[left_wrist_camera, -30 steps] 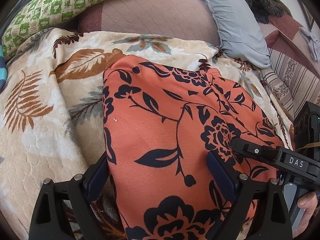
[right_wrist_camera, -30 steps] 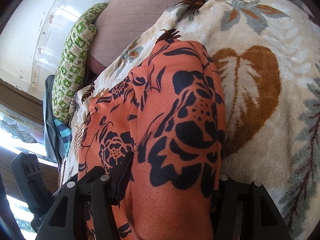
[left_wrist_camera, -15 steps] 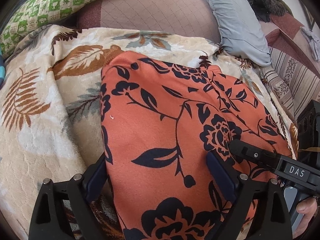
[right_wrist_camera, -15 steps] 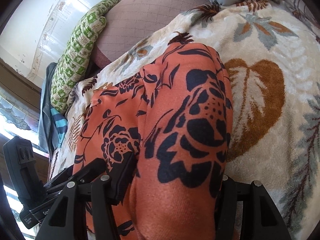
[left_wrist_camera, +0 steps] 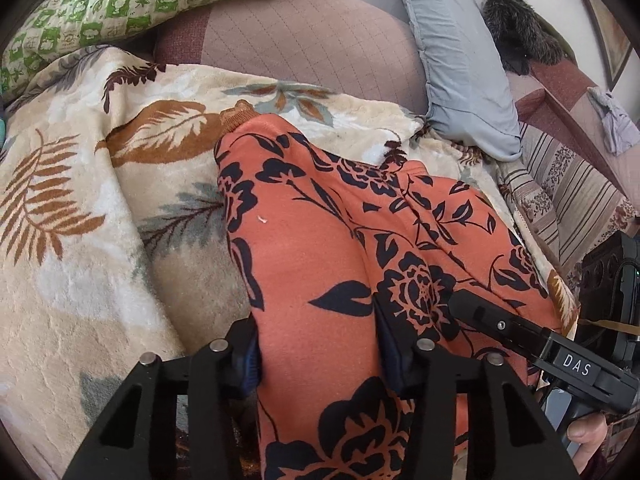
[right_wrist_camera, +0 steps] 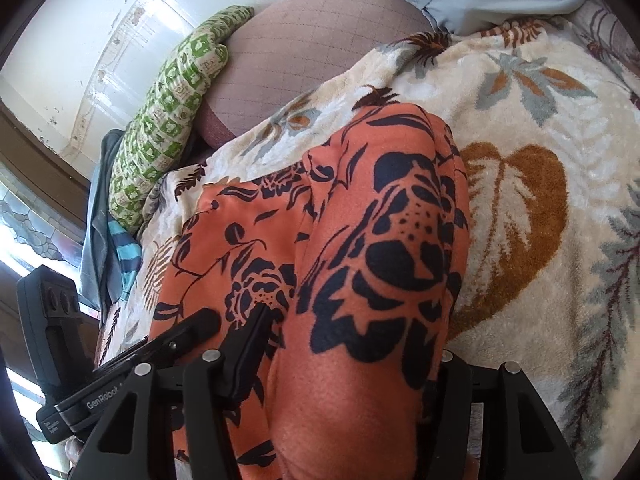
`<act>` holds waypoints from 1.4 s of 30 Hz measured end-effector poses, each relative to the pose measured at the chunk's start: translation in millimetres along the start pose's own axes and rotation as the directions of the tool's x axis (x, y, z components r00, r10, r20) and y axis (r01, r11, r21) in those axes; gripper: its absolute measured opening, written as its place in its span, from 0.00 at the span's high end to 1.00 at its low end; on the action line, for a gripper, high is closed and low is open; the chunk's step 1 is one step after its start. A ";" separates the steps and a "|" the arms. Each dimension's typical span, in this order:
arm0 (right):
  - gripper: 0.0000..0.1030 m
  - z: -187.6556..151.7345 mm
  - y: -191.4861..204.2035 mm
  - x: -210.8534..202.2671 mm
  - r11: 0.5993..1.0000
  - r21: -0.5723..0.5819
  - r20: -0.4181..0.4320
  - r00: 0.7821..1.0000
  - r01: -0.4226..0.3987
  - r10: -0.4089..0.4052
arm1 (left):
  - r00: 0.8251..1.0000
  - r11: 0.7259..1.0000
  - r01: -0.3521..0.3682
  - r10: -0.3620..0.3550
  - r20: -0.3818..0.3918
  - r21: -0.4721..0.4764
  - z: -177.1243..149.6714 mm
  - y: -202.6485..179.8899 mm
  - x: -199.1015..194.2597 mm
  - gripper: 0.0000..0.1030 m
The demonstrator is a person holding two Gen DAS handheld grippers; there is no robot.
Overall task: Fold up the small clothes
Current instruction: 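Open both tools and lift them off the folded shirt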
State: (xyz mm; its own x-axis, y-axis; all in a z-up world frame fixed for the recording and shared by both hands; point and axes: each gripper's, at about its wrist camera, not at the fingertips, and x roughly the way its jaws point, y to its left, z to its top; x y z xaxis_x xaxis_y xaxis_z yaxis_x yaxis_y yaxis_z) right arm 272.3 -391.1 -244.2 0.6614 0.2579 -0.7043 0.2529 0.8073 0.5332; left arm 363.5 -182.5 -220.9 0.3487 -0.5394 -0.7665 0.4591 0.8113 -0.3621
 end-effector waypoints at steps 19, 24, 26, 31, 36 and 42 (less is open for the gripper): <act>0.46 -40.5 85.1 38.1 0.986 -0.139 -0.103 0.992 -0.092 0.078 | 0.978 0.980 -0.199 0.200 0.064 -0.022 -25.3 64.9 -73.1 0.54; 0.36 -43.8 71.6 58.5 0.998 -0.060 -0.189 0.982 -0.025 0.014 | 0.970 0.969 -0.243 0.244 0.008 -0.051 -33.8 90.5 -65.0 0.30; 0.36 -39.9 70.8 54.8 0.999 -0.052 -0.197 0.980 -0.014 0.004 | 0.965 0.966 -0.255 0.257 0.048 -0.045 -29.6 87.2 -77.8 0.30; 0.35 -22.0 68.1 10.5 0.992 -0.090 -0.018 0.996 0.085 -0.087 | 0.927 0.943 -0.332 0.330 0.177 -0.017 -25.6 76.3 -108.0 0.23; 0.36 -10.9 84.7 -34.6 0.979 -0.186 0.235 0.971 0.079 -0.033 | 0.869 0.870 -0.486 0.470 0.154 0.090 -28.4 69.3 -88.3 0.23; 0.63 -34.8 98.6 45.2 0.952 -0.287 -0.082 0.988 0.106 -0.135 | 0.834 0.823 -0.550 0.536 0.127 0.139 -34.9 76.0 -61.2 0.12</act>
State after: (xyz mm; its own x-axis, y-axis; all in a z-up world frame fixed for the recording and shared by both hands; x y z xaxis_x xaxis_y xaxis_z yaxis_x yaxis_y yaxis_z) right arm 302.5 -281.4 -239.7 0.5614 0.1893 -0.8056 0.1082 0.9483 0.2982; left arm 348.6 -80.0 -220.0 0.6409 -0.0437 -0.7664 0.2995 0.9335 0.1973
